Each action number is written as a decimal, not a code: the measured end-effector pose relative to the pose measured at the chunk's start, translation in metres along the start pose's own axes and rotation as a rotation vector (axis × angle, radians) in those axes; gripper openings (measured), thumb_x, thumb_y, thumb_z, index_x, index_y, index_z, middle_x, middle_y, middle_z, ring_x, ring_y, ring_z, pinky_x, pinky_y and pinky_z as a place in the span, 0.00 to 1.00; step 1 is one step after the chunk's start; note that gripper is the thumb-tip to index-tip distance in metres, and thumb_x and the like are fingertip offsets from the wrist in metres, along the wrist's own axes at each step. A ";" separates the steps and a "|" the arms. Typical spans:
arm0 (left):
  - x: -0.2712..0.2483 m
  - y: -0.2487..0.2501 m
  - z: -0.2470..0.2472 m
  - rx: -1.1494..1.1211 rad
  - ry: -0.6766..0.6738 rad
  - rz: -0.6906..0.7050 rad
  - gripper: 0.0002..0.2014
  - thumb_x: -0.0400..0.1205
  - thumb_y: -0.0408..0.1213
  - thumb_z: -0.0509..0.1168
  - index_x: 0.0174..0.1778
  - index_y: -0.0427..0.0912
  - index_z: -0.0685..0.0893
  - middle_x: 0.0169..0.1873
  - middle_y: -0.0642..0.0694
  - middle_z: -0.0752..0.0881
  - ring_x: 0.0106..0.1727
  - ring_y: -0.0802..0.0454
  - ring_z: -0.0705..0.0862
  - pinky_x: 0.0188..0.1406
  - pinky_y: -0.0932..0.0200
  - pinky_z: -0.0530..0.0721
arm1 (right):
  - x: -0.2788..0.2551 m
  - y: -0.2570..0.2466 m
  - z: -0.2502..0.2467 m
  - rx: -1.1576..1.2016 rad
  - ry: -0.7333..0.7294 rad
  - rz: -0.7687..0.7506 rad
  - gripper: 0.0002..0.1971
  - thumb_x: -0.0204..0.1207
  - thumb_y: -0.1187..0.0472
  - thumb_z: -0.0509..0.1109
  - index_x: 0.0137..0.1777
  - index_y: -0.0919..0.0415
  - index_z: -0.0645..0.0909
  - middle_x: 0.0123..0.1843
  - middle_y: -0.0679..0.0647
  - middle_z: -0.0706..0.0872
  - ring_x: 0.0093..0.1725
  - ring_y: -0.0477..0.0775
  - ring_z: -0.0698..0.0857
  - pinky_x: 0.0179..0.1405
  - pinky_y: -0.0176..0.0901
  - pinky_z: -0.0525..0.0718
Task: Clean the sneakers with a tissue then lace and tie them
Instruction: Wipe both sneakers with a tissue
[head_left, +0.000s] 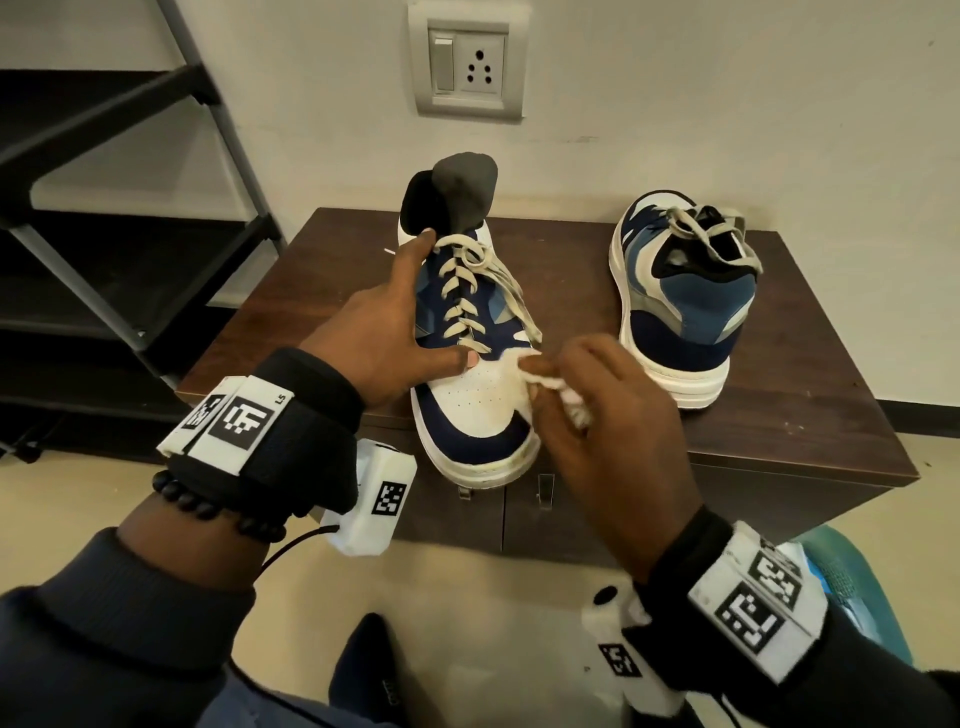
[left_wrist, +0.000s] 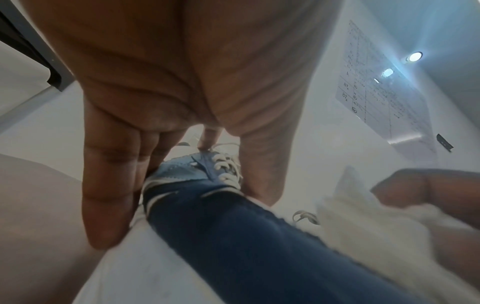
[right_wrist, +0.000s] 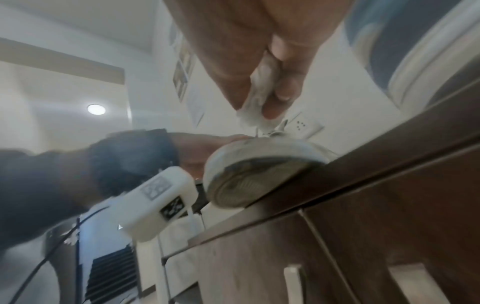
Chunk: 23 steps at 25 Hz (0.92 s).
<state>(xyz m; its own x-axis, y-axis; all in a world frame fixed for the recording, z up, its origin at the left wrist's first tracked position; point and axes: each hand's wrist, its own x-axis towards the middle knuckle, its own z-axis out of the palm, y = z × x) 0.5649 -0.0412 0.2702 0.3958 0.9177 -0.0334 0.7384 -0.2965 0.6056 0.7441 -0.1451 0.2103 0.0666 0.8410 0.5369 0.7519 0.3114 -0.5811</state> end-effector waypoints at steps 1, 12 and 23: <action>0.000 0.001 0.000 0.006 0.001 0.003 0.52 0.73 0.45 0.76 0.83 0.56 0.44 0.72 0.45 0.77 0.67 0.47 0.80 0.63 0.58 0.76 | -0.008 -0.003 0.005 0.019 -0.021 -0.019 0.08 0.76 0.66 0.70 0.54 0.59 0.82 0.52 0.48 0.79 0.48 0.37 0.75 0.51 0.22 0.75; 0.001 0.006 0.001 0.026 -0.011 -0.016 0.50 0.76 0.45 0.74 0.84 0.54 0.44 0.72 0.44 0.77 0.68 0.46 0.79 0.58 0.64 0.71 | -0.025 0.009 -0.001 -0.115 -0.038 -0.043 0.08 0.76 0.60 0.68 0.52 0.60 0.80 0.47 0.53 0.79 0.39 0.49 0.80 0.32 0.33 0.81; 0.001 -0.005 -0.001 -0.018 0.085 0.007 0.34 0.83 0.43 0.65 0.81 0.63 0.55 0.64 0.40 0.83 0.56 0.44 0.86 0.58 0.54 0.82 | 0.046 -0.041 0.017 -0.223 -0.245 -0.167 0.08 0.73 0.64 0.68 0.49 0.60 0.87 0.46 0.56 0.87 0.49 0.60 0.82 0.47 0.49 0.78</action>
<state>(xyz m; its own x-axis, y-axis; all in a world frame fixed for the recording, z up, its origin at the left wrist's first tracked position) 0.5607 -0.0384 0.2677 0.3528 0.9349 0.0376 0.7258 -0.2988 0.6196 0.7057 -0.1113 0.2486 -0.2081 0.8761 0.4349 0.8653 0.3722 -0.3356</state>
